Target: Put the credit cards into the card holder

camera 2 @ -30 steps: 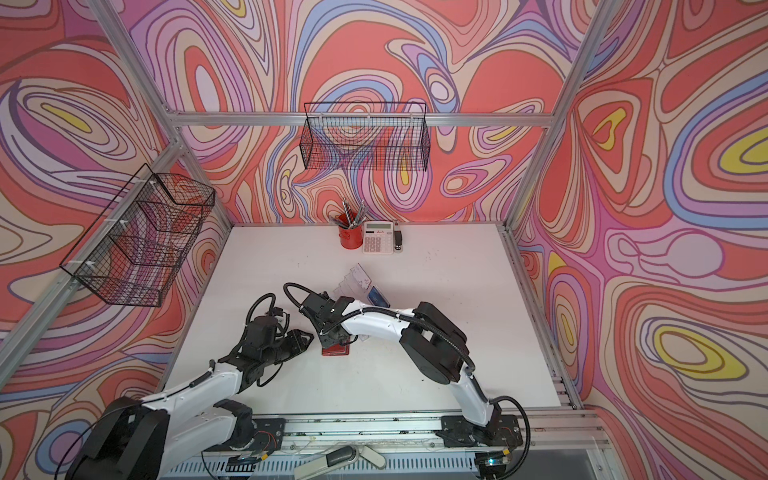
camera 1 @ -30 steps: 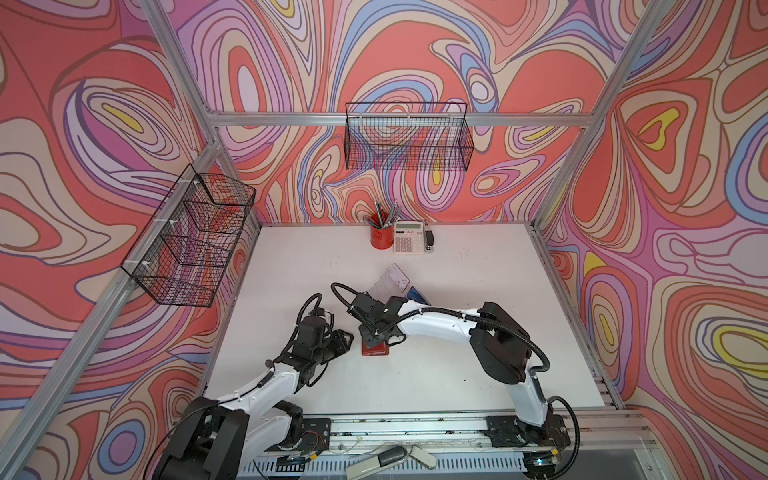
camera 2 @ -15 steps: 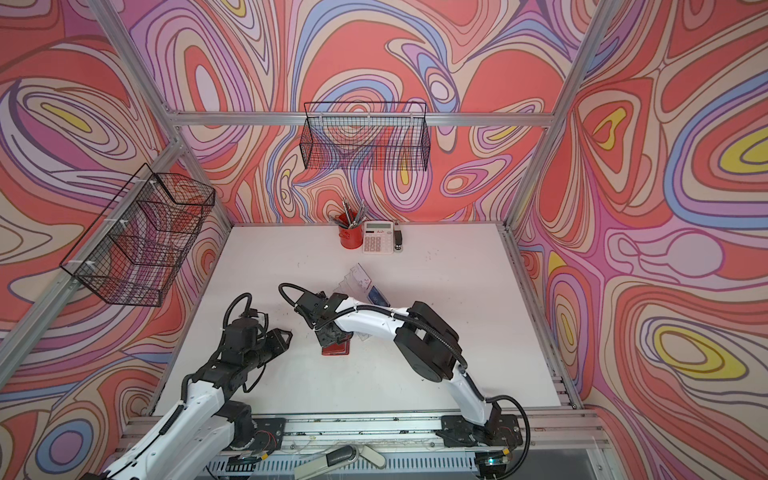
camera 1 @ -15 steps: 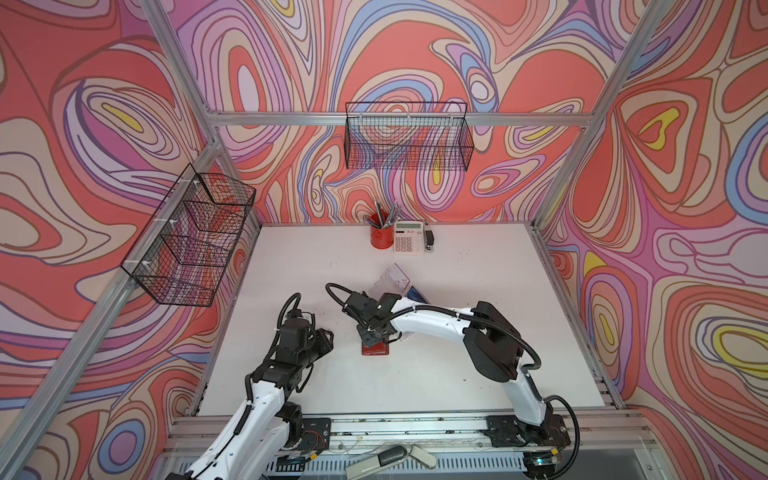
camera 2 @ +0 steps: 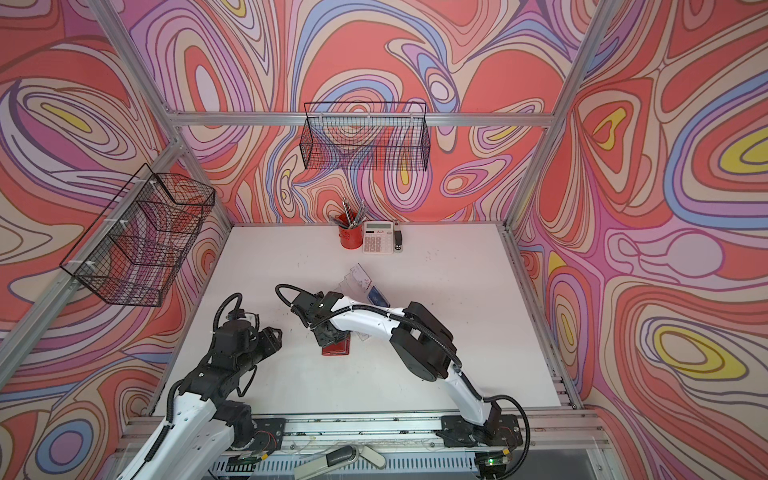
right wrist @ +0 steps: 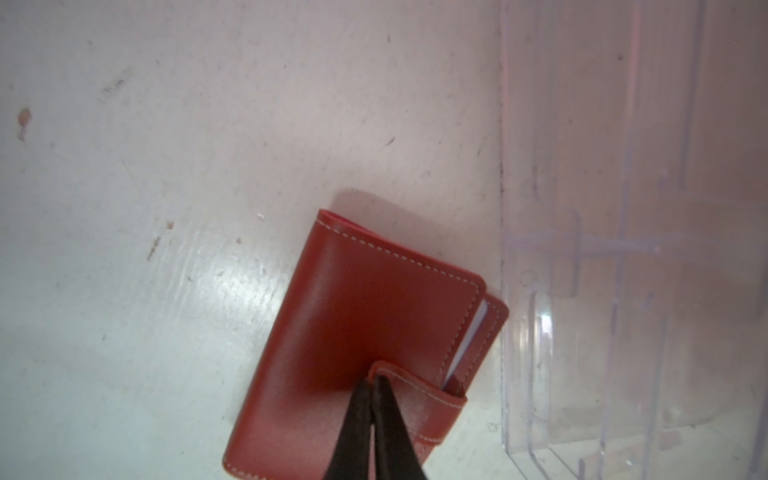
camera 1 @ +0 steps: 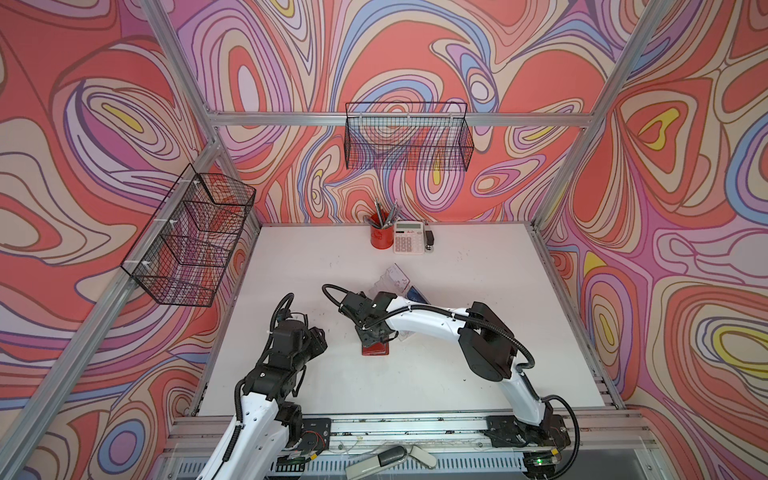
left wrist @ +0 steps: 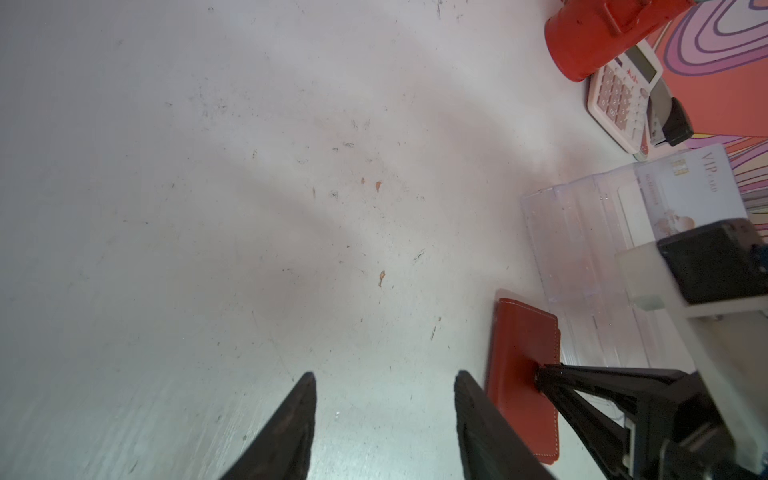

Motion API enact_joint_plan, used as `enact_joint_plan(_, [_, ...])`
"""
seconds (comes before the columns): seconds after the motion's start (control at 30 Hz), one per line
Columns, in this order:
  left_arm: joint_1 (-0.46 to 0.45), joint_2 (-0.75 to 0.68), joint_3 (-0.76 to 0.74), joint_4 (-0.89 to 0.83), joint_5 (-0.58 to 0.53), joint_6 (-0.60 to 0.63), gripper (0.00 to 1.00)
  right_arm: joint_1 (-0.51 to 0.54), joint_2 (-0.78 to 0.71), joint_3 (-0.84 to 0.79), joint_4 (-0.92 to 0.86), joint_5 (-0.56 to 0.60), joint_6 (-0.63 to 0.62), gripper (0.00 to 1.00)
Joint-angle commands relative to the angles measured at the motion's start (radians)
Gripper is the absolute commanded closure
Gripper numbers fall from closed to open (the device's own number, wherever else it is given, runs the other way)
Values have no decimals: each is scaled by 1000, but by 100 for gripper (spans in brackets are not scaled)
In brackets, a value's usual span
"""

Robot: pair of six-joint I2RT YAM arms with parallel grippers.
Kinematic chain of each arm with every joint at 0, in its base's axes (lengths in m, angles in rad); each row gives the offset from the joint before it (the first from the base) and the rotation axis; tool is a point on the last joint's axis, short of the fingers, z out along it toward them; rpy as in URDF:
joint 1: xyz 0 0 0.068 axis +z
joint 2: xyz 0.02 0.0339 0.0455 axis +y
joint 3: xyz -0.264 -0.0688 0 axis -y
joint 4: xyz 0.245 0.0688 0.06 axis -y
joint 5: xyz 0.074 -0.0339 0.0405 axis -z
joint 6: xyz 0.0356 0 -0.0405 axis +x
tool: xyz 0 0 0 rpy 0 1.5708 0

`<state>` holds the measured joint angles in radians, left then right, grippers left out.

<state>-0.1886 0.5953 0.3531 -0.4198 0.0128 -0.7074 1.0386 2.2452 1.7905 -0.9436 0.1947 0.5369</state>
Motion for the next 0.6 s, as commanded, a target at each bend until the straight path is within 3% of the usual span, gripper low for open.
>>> enact_joint_plan(0.0, [4, 0, -2, -27, -21, 9, 44, -37, 217, -125, -252, 92, 7, 100])
enact_joint_plan(0.57, [4, 5, 2, -31, -17, 12, 44, -4, 355, -52, -283, 67, -14, 100])
